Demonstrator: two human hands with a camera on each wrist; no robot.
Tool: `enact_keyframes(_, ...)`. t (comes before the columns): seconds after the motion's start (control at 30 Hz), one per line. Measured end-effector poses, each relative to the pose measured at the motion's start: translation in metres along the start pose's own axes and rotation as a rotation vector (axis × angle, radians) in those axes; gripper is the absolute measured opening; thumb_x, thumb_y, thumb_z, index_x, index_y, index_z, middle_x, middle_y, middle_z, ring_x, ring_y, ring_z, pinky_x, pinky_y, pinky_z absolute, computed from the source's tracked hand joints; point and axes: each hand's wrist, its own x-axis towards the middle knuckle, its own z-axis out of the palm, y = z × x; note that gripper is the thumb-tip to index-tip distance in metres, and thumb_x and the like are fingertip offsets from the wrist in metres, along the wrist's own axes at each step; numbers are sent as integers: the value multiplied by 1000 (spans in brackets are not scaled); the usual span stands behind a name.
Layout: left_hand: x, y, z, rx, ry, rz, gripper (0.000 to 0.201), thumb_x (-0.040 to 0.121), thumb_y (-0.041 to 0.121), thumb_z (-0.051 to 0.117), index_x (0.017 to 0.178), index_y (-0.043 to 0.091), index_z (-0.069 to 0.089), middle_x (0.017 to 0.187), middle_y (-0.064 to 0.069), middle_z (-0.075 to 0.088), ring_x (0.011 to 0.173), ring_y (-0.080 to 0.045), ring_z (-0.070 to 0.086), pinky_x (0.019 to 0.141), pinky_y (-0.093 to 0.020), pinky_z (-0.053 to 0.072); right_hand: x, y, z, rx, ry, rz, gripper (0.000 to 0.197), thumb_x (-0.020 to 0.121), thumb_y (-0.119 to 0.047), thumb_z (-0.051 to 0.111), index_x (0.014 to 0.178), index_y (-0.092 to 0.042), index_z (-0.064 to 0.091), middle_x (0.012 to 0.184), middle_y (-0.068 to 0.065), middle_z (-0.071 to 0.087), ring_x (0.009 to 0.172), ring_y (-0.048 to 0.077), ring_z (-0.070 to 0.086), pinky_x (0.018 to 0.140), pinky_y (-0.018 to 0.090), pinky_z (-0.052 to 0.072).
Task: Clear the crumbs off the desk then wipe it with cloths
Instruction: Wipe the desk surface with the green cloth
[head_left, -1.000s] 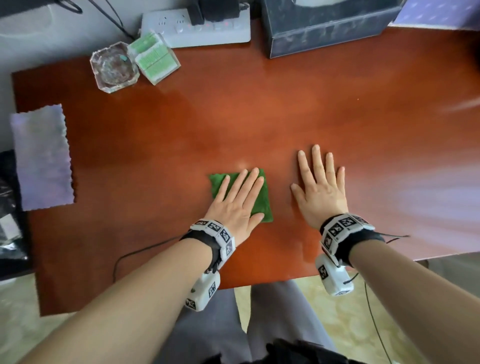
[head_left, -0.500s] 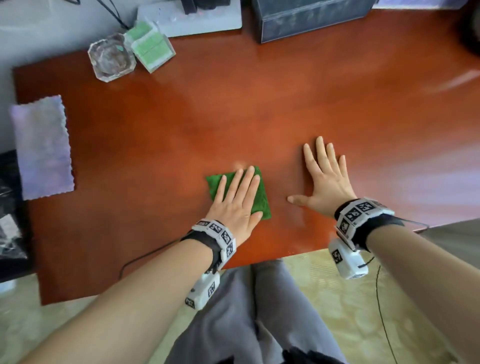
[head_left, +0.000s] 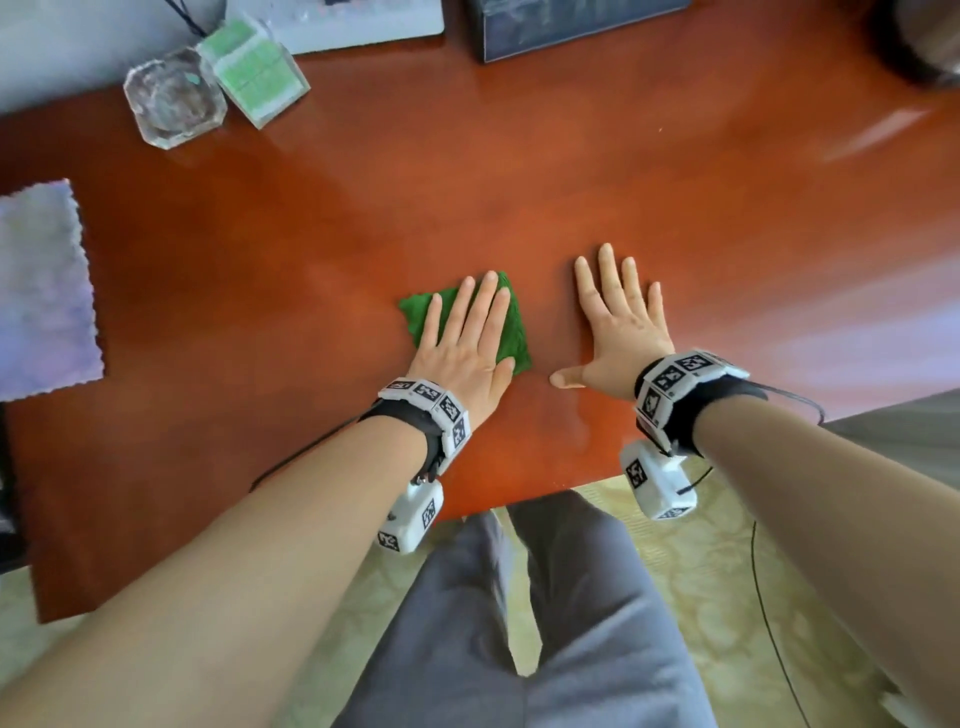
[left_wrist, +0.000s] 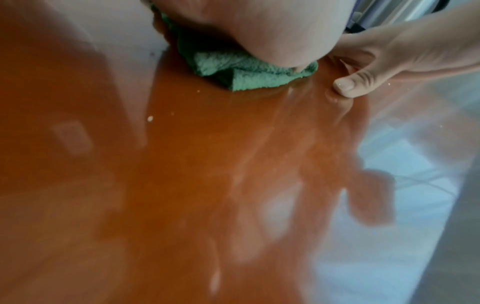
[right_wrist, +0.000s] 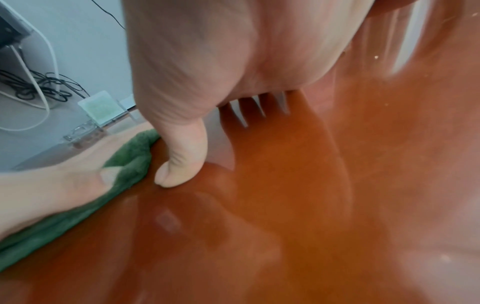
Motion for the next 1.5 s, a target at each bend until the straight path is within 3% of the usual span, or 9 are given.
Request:
enact_keyframes(0.27,-66,25,21,-13,-141,7,78,96,56,13,156,12,-11,164,-6,-19,151,-26,-15,122,-52,-3,-4,4,-4,7,23,-56,134,67,-73,69,153,-25,-22,158,2,-32,148,27,-22,121,50,-7)
enact_keyframes(0.4,-42,20,13,-12,-132,-27,79,99,56,20,154,14,-17,162,-3,-24,150,-24,-18,122,-50,-6,-6,21,-11,51,23,-151,128,70,-56,78,156,-22,-10,160,7,-27,149,29,-18,121,46,-5)
enact_keyframes(0.63,23,18,0,-81,7,-244,78,100,53,28,158,14,-7,165,-3,-13,152,-23,-8,122,-51,1,-18,53,-11,209,37,-210,110,76,-29,82,158,-18,9,163,5,-19,151,22,-13,122,32,1)
enact_keyframes(0.83,-39,56,18,-75,-22,-140,79,97,55,17,157,10,-5,165,-8,-13,152,-28,-8,122,-53,3,-15,59,-14,185,10,-240,109,78,-24,81,158,-17,7,162,7,-19,151,24,-13,123,35,5)
enact_keyframes(1.03,-83,103,33,-39,-117,-83,82,98,57,21,156,8,-11,163,-11,-18,151,-32,-13,121,-56,0,-15,66,-17,133,-36,-282,101,83,-25,75,158,-14,8,162,10,-19,151,26,-12,123,35,1)
enact_keyframes(1.13,-66,119,28,-40,-103,-72,82,97,58,20,156,8,-10,164,-11,-17,151,-32,-12,121,-56,1,-17,85,-27,127,114,-317,81,84,-7,62,155,-8,22,164,13,-7,151,30,-6,121,37,-4)
enact_keyframes(1.27,-27,135,17,-56,-68,-90,82,97,59,17,157,10,-9,164,-9,-17,151,-30,-11,121,-54,0,-15,146,-48,158,339,-94,75,82,1,52,152,-5,28,163,15,2,151,35,1,121,43,-2)
enact_keyframes(1.37,3,139,9,-45,-33,-82,81,98,59,22,157,11,-5,165,-8,-12,152,-29,-7,122,-54,2,-19,196,-51,169,264,131,72,92,-6,48,155,-4,14,164,15,-2,151,34,0,123,45,5)
enact_keyframes(1.5,22,148,3,-65,-21,-136,79,98,57,20,157,12,-6,165,-7,-13,152,-27,-9,122,-53,0,-29,223,-38,130,179,101,73,97,-17,46,156,-5,4,164,13,-7,151,31,-4,123,42,6)
